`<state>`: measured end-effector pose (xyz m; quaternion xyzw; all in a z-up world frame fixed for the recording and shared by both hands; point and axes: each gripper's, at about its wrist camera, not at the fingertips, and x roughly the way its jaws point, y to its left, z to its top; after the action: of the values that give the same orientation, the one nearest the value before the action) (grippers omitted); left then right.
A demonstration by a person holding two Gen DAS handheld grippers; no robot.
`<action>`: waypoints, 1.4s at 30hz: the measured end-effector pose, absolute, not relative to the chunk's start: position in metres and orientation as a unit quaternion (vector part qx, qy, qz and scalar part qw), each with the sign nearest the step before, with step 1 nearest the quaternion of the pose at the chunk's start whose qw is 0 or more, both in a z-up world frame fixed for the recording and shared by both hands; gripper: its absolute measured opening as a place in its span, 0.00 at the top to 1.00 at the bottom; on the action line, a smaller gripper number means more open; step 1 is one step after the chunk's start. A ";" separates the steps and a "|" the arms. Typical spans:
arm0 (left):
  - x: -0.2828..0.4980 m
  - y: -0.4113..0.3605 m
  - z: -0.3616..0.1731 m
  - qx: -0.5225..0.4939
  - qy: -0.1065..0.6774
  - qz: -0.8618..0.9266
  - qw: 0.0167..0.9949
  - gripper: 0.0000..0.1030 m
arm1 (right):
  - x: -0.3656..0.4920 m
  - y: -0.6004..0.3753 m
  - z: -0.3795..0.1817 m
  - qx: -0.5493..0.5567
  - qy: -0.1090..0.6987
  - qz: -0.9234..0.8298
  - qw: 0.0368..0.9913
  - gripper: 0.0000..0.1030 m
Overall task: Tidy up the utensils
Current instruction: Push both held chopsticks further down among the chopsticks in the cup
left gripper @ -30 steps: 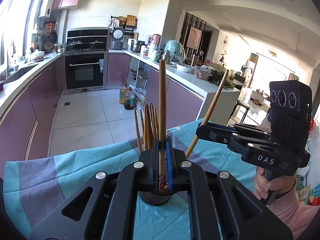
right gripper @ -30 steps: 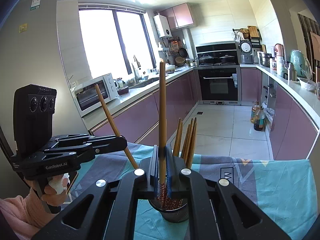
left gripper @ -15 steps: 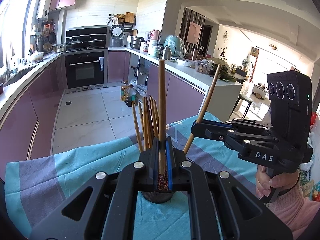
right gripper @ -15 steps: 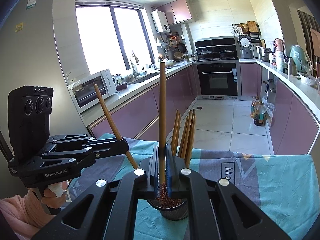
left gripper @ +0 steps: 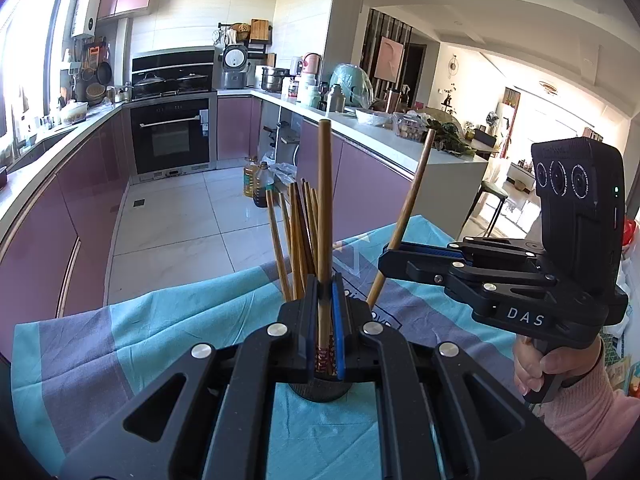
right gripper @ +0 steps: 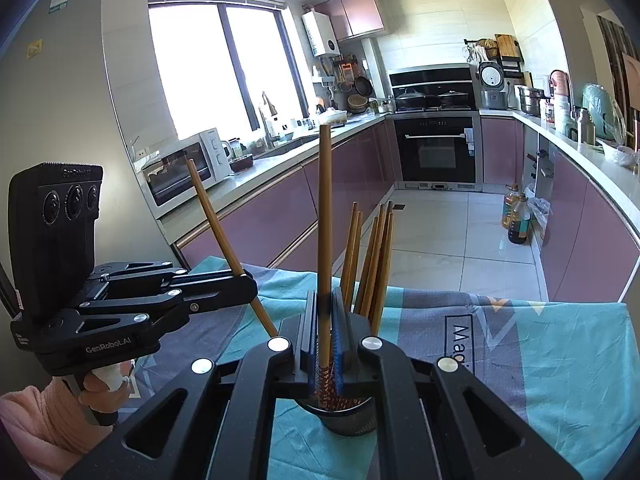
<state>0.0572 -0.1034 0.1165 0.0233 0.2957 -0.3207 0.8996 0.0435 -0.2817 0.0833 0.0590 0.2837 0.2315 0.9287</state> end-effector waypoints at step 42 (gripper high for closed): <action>0.089 -0.116 0.103 0.035 0.333 -0.333 0.881 0.93 | 0.056 -0.276 0.065 0.057 0.315 0.231 0.919 0.94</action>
<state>0.0893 -0.1157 0.1032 0.0351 0.3329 -0.3333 0.8814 0.0558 -0.2757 0.0652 0.0575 0.3152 0.2313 0.9186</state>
